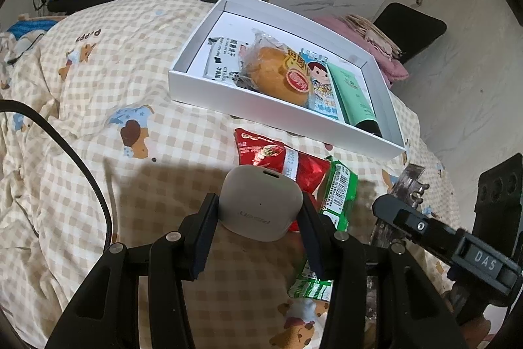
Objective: Organize objects
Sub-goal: 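Carry the white case and comb over the white tray with both tools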
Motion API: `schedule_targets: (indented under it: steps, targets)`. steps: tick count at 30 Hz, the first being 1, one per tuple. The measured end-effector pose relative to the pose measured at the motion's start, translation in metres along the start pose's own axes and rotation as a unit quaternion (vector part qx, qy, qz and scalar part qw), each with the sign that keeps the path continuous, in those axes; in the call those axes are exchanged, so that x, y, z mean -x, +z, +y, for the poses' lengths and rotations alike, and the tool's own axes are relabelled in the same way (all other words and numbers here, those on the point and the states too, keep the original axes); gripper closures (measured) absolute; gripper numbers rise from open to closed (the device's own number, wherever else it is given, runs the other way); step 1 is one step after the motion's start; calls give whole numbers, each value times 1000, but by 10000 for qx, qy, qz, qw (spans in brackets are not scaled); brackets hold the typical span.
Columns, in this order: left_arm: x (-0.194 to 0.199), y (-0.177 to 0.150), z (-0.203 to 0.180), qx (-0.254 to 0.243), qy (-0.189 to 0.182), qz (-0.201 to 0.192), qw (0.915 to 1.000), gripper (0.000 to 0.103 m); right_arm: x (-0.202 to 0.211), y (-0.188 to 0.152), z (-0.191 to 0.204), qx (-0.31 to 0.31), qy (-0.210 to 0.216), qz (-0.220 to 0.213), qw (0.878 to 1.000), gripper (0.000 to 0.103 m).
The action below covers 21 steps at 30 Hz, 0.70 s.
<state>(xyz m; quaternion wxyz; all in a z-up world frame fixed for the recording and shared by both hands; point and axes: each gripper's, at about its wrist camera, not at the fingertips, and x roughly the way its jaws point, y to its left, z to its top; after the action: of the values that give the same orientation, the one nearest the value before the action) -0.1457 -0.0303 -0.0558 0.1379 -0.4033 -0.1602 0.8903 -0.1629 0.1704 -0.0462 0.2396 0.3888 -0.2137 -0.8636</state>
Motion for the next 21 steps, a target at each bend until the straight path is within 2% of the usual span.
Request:
schedule_targets:
  steps: [4,8,12,21]
  targets:
    - [8,-1,-9,-232,-168,-221,9993,52,8,1,3,106,168,-159,9997,84]
    - [21,0,-13,-326,-385,-512,9974,51,13,-2,19,493,49,-306,9983,84]
    - [17,2,-10,-240,-367,-427,9981,51,13,-3,24,619,-70,-289,9976,84]
    - [20,3,-6,-88,-435,-479,9979,51,23,2,21,493,62,-425,9979,84]
